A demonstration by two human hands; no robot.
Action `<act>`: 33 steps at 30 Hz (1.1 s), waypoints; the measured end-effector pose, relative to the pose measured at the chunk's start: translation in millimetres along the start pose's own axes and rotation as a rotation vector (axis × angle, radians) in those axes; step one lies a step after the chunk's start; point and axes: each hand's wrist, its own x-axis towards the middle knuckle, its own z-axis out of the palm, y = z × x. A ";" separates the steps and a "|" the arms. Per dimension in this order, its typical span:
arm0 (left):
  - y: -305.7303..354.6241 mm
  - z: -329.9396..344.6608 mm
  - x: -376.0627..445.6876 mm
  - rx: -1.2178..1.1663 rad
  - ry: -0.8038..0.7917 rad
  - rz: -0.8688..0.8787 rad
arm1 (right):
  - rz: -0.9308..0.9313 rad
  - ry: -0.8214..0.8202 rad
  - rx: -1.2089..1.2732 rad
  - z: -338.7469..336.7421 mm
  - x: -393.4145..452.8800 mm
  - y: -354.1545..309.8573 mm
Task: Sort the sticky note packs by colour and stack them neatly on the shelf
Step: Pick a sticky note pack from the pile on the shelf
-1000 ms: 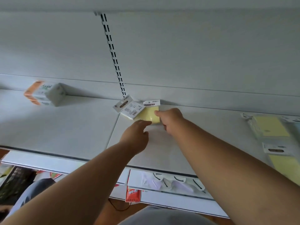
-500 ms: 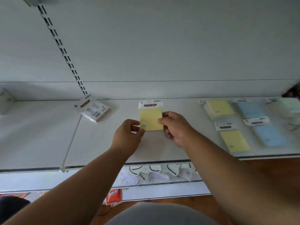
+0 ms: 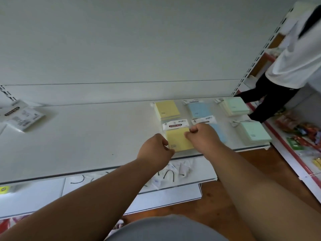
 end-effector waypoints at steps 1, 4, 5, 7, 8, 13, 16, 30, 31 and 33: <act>5.4 5.9 1.4 0.035 0.018 -0.015 | -0.022 -0.019 -0.046 -2.4 4.9 3.6; 14.3 18.3 3.0 0.143 0.095 -0.064 | -0.088 -0.080 -0.147 -1.6 13.8 9.5; 16.1 20.7 2.2 0.181 0.114 -0.081 | -0.105 -0.084 -0.159 -0.2 15.7 10.7; 17.4 23.4 0.4 0.234 0.155 -0.102 | -0.143 -0.062 -0.182 1.3 16.9 10.5; 16.6 23.8 -0.3 0.242 0.180 -0.107 | -0.171 -0.055 -0.200 1.6 16.8 8.4; 6.4 18.9 -6.8 0.197 0.234 -0.137 | -0.267 -0.047 -0.233 10.9 11.6 -5.7; -5.3 9.4 -12.7 0.157 0.223 -0.116 | -0.335 -0.015 -0.181 20.0 5.4 -16.0; -153.4 -180.8 5.1 0.187 0.450 -0.185 | -0.511 -0.227 0.055 162.3 -22.6 -209.0; -168.1 -197.3 6.2 0.198 0.488 -0.182 | -0.505 -0.261 0.066 174.8 -23.8 -226.2; -197.2 -229.6 10.1 0.252 0.581 -0.182 | -0.453 -0.354 0.139 198.4 -25.7 -259.7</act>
